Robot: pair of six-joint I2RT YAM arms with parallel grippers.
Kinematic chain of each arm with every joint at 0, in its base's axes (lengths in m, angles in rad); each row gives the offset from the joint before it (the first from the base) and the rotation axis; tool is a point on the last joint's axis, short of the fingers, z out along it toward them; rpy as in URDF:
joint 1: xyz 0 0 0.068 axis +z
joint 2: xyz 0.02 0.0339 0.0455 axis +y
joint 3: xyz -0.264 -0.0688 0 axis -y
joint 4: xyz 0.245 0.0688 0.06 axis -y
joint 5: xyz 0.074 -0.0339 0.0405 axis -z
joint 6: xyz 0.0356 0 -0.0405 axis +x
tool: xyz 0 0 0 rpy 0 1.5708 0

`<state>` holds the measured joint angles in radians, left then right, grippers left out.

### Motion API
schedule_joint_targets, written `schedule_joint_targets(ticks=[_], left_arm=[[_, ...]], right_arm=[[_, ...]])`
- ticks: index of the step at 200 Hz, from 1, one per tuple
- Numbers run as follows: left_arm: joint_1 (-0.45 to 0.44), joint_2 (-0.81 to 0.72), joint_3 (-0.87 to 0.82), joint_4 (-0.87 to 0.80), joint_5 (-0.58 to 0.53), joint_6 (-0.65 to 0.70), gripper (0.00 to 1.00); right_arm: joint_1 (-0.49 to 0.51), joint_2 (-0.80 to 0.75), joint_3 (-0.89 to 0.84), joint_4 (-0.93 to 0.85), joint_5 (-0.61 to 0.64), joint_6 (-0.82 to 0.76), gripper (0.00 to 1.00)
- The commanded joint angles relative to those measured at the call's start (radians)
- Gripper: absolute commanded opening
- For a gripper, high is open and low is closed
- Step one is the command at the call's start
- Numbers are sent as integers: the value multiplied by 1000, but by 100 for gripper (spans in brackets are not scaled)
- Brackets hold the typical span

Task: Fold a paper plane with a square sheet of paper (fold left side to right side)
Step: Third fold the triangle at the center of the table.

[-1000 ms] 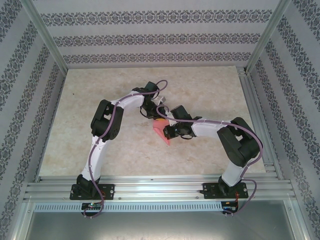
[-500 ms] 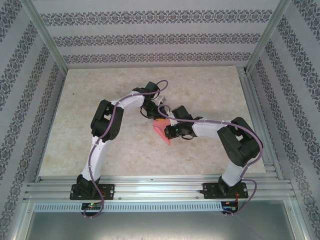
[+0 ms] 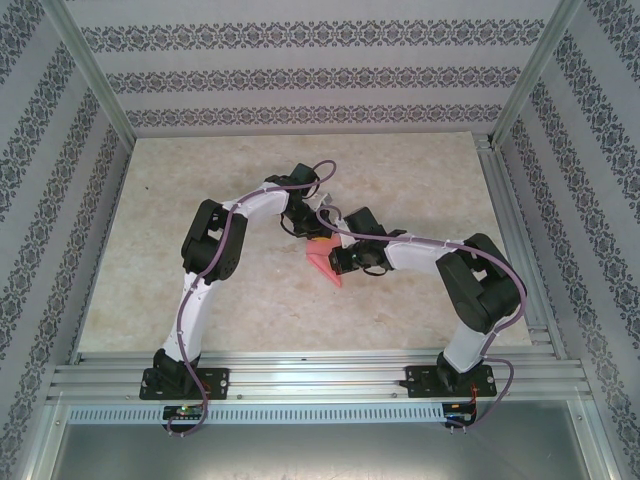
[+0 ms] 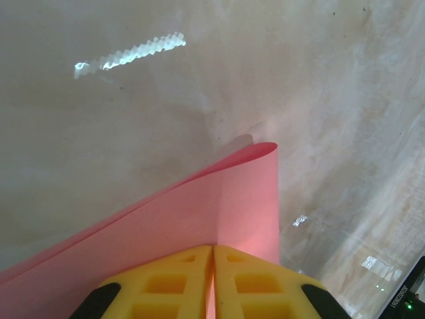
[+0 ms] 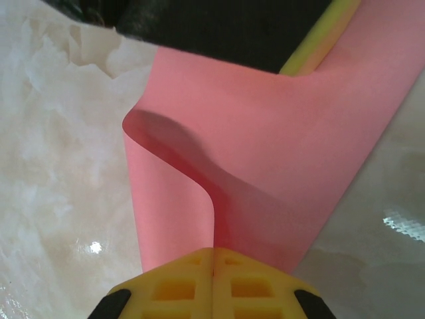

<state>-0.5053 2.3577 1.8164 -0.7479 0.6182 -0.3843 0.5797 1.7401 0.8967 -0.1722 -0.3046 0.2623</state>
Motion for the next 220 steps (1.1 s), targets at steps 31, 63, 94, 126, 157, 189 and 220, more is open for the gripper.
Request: schedule_joint_targets(ticks=[31,63,94,126,157,189,220], left_arm=[[-16,29,-43,-60,-92,30,12],[-15,29,-43,-60,-92,30,12],[-17,29,-45,-59,-90,29,12],[-17,24,-45,-58,-87,29,12],[-16,6,-43,-57,-72,34,14],[-3,-68,-28,-70,-71,46,21],[45,-193,-39,-81,-94,46,37]], right_arm=[[-7,28,28,-8,4,-14,0],[-6,43,22,-8,4,-11,0],[-5,60,24,-16,6,-5,0],[-1,74,25,-31,15,-3,0],[2,91,31,-44,15,-3,0],[9,104,40,-66,20,-2,0],[17,101,41,-79,30,-2,0]])
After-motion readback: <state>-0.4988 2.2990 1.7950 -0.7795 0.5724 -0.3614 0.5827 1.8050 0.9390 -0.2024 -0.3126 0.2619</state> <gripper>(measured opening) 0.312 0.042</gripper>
